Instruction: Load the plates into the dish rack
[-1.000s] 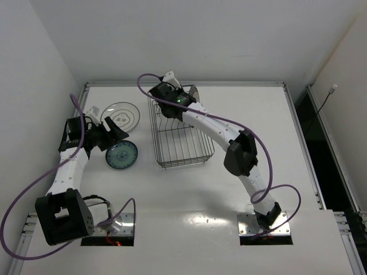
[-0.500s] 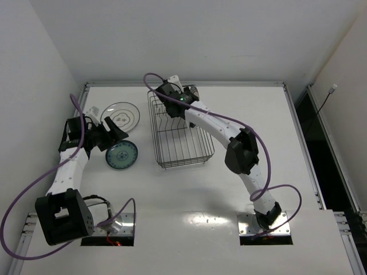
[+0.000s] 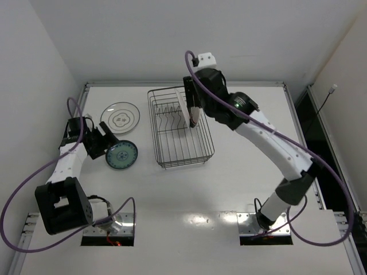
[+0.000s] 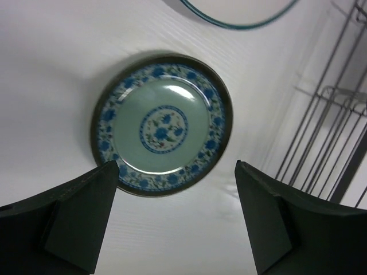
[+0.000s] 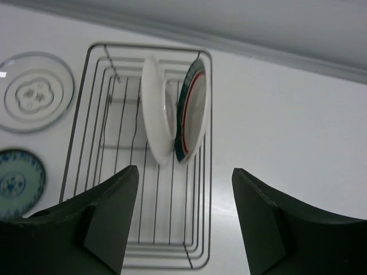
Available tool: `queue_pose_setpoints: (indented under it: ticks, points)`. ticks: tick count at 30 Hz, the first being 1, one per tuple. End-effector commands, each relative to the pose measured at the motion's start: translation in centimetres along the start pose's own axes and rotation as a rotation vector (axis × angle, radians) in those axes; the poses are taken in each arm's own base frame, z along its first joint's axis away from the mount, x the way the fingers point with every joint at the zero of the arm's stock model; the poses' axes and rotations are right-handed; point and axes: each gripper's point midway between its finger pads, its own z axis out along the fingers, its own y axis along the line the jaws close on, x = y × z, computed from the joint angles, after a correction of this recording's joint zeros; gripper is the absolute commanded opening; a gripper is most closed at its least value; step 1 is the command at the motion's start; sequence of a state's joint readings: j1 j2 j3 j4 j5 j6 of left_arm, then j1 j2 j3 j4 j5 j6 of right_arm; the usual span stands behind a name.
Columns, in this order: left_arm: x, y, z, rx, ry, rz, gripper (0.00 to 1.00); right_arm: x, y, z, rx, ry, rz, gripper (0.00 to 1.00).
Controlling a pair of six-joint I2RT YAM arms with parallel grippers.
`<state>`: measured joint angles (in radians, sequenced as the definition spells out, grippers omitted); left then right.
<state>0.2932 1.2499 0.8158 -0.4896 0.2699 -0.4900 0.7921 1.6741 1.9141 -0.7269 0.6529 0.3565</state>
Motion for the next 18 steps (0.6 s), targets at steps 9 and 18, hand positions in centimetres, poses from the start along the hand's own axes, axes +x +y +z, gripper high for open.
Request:
queue_pose_setpoints:
  ticks: [9, 18]
  points:
    - [-6.7, 1.3, 3.9, 0.081, -0.039, -0.340, 0.80, 5.7, 6.0, -1.6, -0.399, 0.053, -0.009, 0.02]
    - [-9.4, 1.6, 8.3, 0.164, -0.043, -0.440, 0.80, 7.5, 5.4, -2.2, -0.429, 0.062, -0.007, 0.02]
